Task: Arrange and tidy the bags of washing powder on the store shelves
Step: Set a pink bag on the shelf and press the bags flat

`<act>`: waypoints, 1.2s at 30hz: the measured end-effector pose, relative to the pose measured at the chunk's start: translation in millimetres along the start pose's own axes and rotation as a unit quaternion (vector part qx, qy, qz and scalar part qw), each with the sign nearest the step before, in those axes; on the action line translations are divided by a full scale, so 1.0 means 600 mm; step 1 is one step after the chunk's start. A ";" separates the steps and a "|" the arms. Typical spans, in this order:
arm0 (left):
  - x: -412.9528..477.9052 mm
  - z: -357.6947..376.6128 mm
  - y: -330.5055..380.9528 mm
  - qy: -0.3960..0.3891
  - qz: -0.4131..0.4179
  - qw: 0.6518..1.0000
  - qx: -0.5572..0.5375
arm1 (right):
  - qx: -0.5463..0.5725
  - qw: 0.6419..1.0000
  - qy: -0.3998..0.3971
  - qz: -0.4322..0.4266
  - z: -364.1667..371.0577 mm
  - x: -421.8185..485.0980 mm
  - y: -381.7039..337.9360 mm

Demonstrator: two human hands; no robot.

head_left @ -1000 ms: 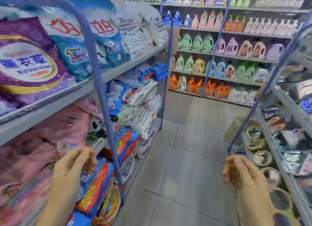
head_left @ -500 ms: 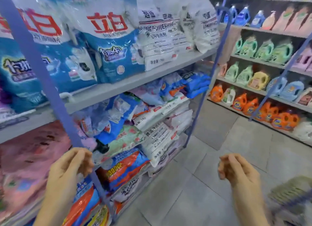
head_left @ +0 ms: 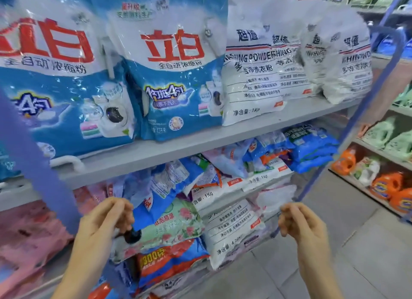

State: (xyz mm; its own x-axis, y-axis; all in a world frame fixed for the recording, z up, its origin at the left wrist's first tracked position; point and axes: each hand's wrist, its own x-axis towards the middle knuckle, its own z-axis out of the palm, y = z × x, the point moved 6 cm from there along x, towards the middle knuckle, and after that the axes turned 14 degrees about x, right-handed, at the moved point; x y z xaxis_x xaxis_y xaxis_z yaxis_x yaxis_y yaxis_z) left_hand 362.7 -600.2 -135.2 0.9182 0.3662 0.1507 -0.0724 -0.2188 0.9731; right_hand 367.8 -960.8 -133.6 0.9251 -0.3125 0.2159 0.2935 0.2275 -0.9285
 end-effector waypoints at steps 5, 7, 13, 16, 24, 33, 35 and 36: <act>0.000 0.025 -0.008 0.086 -0.012 0.996 0.025 | -0.008 0.996 -0.072 0.047 0.018 0.109 0.055; -0.004 0.036 -0.014 0.123 -0.021 0.992 0.029 | -0.026 0.988 -0.141 0.056 0.039 0.147 0.070; -0.024 0.071 -0.013 0.202 -0.030 0.978 0.030 | -0.229 0.907 -0.352 -0.035 0.145 0.222 0.139; -0.037 0.080 -0.008 0.224 -0.031 0.972 0.058 | -0.319 0.815 -0.451 -0.176 0.233 0.217 0.166; -0.077 0.055 -0.005 0.259 -0.037 0.963 0.064 | -0.375 0.643 -0.609 -0.273 0.430 0.103 0.215; -0.111 0.020 -0.014 0.261 -0.053 0.960 0.082 | -0.358 0.645 -0.576 -0.352 0.495 0.048 0.235; -0.112 0.013 -0.020 0.255 -0.058 0.962 0.083 | -0.352 0.705 -0.534 -0.305 0.494 0.074 0.235; -0.112 0.010 -0.028 0.248 -0.062 0.963 0.084 | -0.326 0.744 -0.520 -0.263 0.486 0.084 0.231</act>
State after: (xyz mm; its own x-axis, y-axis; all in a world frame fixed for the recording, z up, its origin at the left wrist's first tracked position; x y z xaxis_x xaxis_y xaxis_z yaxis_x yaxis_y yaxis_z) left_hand 304.6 -626.5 -162.8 0.6145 0.7763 0.1408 0.1278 -0.2740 0.9532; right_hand 525.4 -676.1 -163.0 0.5087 0.7604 0.4038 0.8154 -0.2749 -0.5094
